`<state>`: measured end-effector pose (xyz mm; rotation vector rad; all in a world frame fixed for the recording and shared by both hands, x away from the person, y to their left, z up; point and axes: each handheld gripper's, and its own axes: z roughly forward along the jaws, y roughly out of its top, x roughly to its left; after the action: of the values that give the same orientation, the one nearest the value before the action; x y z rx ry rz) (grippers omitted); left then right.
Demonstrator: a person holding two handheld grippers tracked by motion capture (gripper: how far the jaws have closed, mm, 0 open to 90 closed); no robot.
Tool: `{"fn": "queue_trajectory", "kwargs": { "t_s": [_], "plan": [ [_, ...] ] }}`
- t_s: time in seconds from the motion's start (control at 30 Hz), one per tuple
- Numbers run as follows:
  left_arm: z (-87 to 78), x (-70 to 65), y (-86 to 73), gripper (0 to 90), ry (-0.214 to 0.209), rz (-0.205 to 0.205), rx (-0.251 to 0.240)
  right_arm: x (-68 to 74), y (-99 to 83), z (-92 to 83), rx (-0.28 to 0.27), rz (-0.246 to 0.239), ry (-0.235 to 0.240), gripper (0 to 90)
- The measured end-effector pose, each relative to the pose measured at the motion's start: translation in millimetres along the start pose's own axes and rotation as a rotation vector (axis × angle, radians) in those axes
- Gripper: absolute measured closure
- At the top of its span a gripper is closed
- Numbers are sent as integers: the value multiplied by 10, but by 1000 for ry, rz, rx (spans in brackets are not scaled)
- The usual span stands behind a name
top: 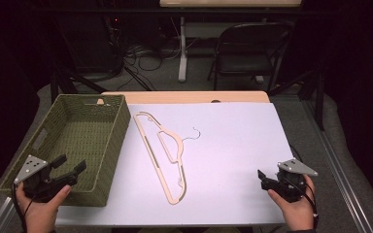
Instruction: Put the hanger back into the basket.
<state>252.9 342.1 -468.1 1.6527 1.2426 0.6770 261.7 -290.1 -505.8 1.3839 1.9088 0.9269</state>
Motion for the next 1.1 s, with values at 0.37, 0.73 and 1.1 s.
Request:
{"fn": "queue_trajectory", "kwargs": {
  "t_s": [0.37, 0.73, 1.1],
  "plan": [
    [5, -8, 9, 254, -9, -9, 19, 152, 240, 31, 160, -146, 35, 294],
    [19, -32, 14, 253, -25, -9, 35, 247, 597, 63, 237, -159, 90, 344],
    [9, -66, 39, 254, -32, -6, 28, 490, 1107, 211, 268, -186, 120, 401]
  ]
}}
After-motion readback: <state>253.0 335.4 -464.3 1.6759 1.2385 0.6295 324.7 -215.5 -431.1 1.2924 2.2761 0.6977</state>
